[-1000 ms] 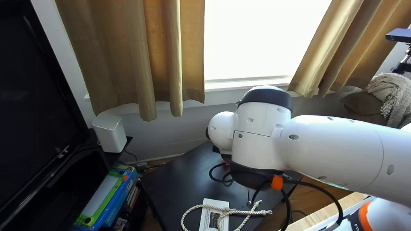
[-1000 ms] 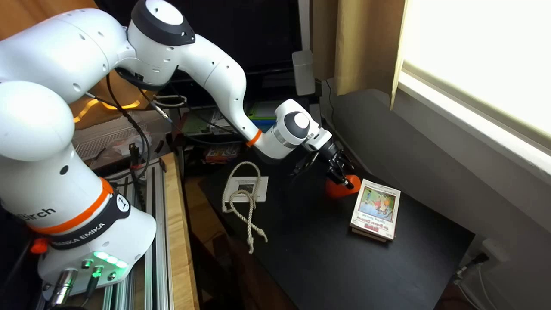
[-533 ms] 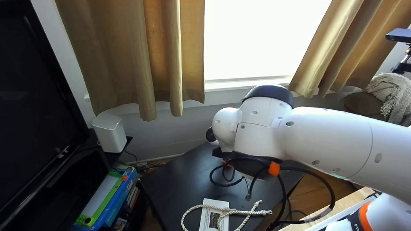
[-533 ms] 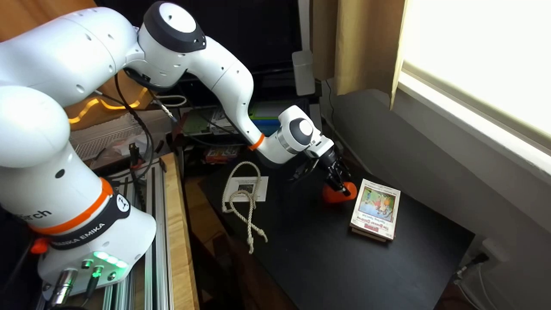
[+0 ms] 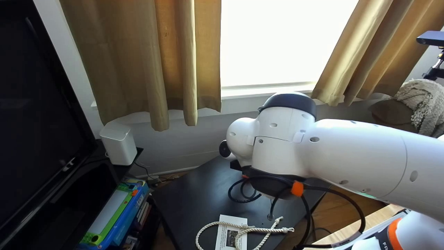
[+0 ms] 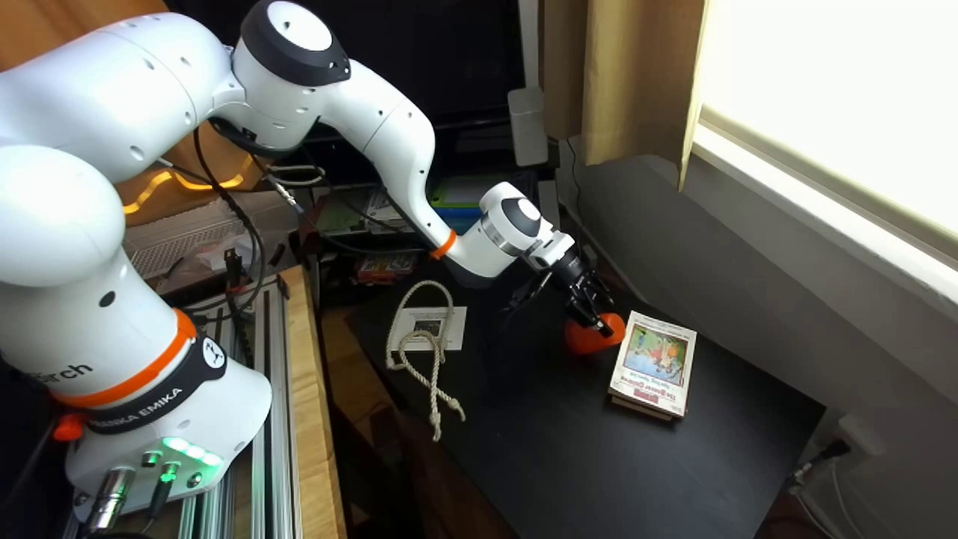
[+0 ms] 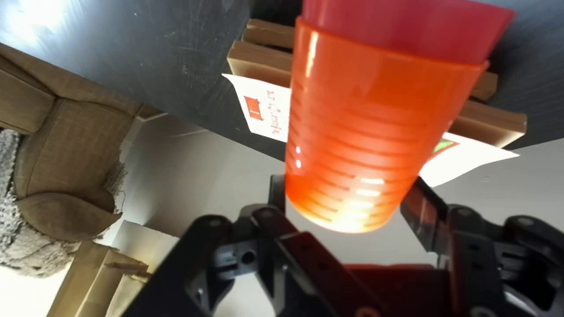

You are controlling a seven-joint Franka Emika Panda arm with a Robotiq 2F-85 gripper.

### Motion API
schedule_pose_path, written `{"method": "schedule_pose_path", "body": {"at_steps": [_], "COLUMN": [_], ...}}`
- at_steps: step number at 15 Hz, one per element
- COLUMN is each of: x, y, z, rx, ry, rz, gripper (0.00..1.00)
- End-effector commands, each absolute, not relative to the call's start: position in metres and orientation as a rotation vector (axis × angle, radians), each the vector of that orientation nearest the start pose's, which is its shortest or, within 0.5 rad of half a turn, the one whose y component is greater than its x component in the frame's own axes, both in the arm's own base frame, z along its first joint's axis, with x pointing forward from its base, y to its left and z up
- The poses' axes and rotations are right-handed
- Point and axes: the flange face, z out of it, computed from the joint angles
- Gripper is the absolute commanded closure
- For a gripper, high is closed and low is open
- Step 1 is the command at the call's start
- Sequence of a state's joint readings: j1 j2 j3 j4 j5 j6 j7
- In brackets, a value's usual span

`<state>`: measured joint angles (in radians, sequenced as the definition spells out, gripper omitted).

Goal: Stack the cups, then turn them upside down

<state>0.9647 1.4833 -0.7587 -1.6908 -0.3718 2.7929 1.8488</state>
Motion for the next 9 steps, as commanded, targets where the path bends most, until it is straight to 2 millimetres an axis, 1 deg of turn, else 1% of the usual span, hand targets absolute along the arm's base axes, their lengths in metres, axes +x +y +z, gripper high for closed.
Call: {"method": "schedule_pose_path", "body": {"at_steps": [1, 5, 9], "x": [0.564, 0.559, 0.552], "y": [0.11, 0.113, 0.121], "z": [-0.094, -0.106, -0.124], "rx": [2.131, 2.056, 2.018], "ry": [-0.843, -0.845, -0.851], "rz": [0.966, 1.075, 1.122], "gripper": [0.58, 0.58, 0.58]}}
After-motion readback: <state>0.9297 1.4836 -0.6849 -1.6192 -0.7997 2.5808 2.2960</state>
